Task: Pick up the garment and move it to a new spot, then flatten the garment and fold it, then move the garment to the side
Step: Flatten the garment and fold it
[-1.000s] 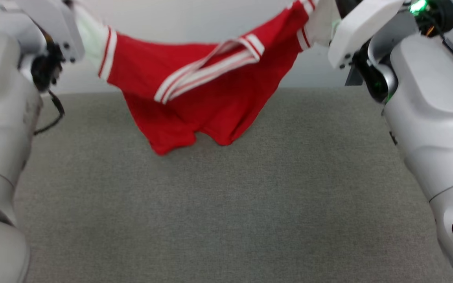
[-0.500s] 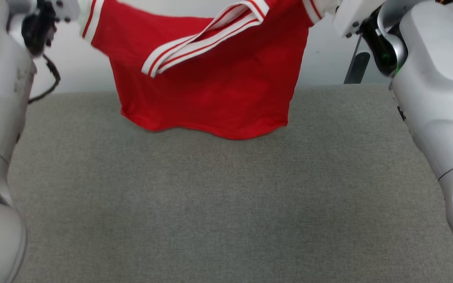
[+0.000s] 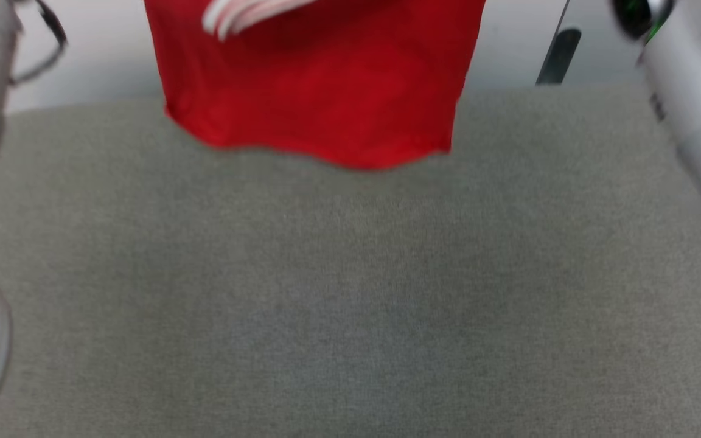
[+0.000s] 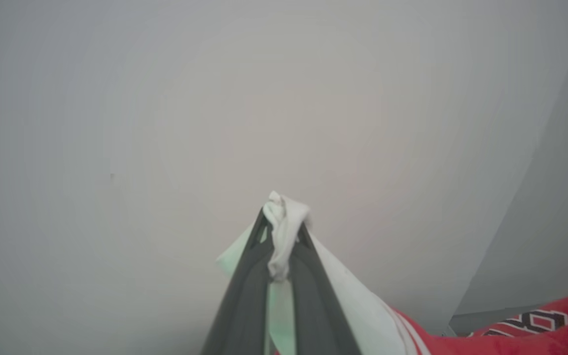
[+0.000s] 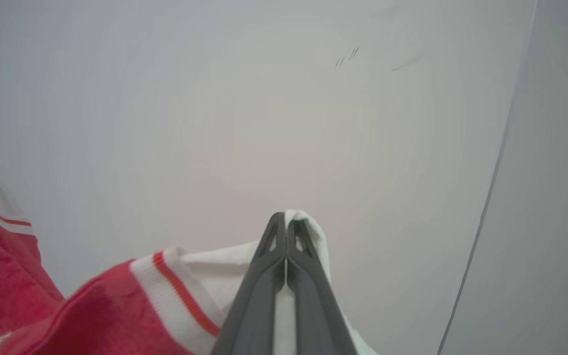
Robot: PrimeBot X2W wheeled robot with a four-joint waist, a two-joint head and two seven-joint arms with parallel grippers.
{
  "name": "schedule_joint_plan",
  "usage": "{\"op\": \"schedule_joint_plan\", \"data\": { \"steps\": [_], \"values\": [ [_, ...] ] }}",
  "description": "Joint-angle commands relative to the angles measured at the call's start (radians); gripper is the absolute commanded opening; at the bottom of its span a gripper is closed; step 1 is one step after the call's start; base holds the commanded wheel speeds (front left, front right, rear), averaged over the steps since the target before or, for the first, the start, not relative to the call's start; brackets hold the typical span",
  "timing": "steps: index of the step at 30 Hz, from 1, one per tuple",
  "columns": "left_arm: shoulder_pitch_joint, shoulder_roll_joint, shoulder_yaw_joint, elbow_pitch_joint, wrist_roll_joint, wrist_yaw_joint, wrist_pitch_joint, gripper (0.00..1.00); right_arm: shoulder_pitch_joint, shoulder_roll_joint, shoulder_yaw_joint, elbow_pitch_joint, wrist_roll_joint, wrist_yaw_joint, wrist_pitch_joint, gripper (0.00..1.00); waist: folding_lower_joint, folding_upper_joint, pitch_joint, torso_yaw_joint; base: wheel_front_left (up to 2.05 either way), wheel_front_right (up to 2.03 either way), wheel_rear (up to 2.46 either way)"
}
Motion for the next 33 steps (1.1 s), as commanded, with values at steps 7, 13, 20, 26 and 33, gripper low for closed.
{"op": "schedule_joint_plan", "data": {
  "steps": [7,13,20,26,33],
  "values": [
    [-0.18,0.018,0.013,-0.021,0.02,0.025,-0.09,0.0,-0.103,-0.059,-0.129,-0.14,-0.118,0.004,-0.008,0.0,-0.0001,0.0,0.271,-0.018,0.0,0.0,0.0],
    [-0.294,0.013,0.021,-0.032,0.035,0.034,-0.161,0.0,-0.12,-0.056,-0.265,-0.278,-0.256,0.004,-0.008,0.0,-0.0001,0.0,0.428,0.0,0.0,0.0,0.0],
    [-0.297,0.003,0.019,-0.019,0.043,0.034,-0.221,0.0,-0.09,-0.017,-0.356,-0.314,-0.371,0.004,-0.008,0.0,-0.0001,0.0,0.498,0.034,0.0,0.0,0.0],
    [-0.252,0.007,0.023,-0.004,0.023,0.019,-0.209,0.0,-0.064,0.016,-0.349,-0.289,-0.383,0.004,-0.008,0.0,-0.0001,0.0,0.476,0.041,0.0,0.0,0.0],
    [-0.156,0.005,0.017,0.008,0.002,0.005,-0.149,0.0,-0.001,0.03,-0.249,-0.22,-0.309,0.004,-0.008,0.0,-0.0001,0.0,0.374,0.04,0.0,0.0,0.0]
  ]
}}
